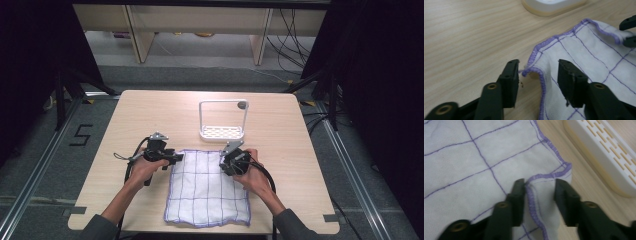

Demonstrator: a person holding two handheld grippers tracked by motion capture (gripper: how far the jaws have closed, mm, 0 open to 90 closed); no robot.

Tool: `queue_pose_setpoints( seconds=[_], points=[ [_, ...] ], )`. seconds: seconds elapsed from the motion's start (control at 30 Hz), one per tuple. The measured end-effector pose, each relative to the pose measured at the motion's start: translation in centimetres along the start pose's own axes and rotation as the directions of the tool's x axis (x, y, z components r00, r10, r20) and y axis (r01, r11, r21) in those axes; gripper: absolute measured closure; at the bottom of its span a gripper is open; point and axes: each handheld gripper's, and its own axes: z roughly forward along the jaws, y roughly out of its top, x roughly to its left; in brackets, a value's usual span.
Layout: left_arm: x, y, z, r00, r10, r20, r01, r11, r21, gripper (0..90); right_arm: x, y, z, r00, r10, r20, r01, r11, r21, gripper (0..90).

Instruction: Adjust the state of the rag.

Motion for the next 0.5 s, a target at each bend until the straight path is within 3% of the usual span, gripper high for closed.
queue_pose_setpoints(
  seconds=[0.1,0.2,0.23,0.37,0.43,0.47,0.5],
  points=[
    [-0.1,0.0,-0.1,0.9996,0.030,-0.002,-0.030,0.9995,-0.015,71.5,-1.0,0.2,-0.5,0.9999,0.014,0.006,-0.014,0.999,-0.033,83.6],
    [0.1,0.1,-0.4,0.9985,0.052,-0.015,-0.053,0.9977,-0.042,78.7,-1.8,-0.1,-1.3,0.9989,0.046,0.010,-0.046,0.998,-0.044,85.3],
    [0.1,0.1,-0.5,0.9982,0.057,-0.018,-0.058,0.9972,-0.046,79.8,-1.8,-0.2,-1.5,0.9955,0.095,-0.007,-0.095,0.993,-0.063,85.4],
    [0.3,0.2,-0.9,0.9968,0.077,-0.022,-0.079,0.9945,-0.069,82.7,-3.3,-0.8,-2.3,0.9884,0.148,-0.033,-0.151,0.983,-0.104,86.2],
    [0.3,0.2,-0.8,0.9981,0.059,-0.019,-0.061,0.9940,-0.090,82.9,-3.7,-1.0,-2.5,0.9885,0.147,-0.033,-0.150,0.982,-0.116,86.3],
    [0.5,0.2,-1.0,0.9957,0.090,-0.024,-0.091,0.9935,-0.069,83.1,-4.4,-1.3,-3.0,0.9813,0.189,-0.037,-0.192,0.975,-0.115,86.6],
    [0.5,0.2,-1.0,0.9961,0.086,-0.018,-0.088,0.9932,-0.076,83.2,-4.7,-1.5,-3.1,0.9762,0.213,-0.041,-0.217,0.967,-0.134,86.8]
  ],
)
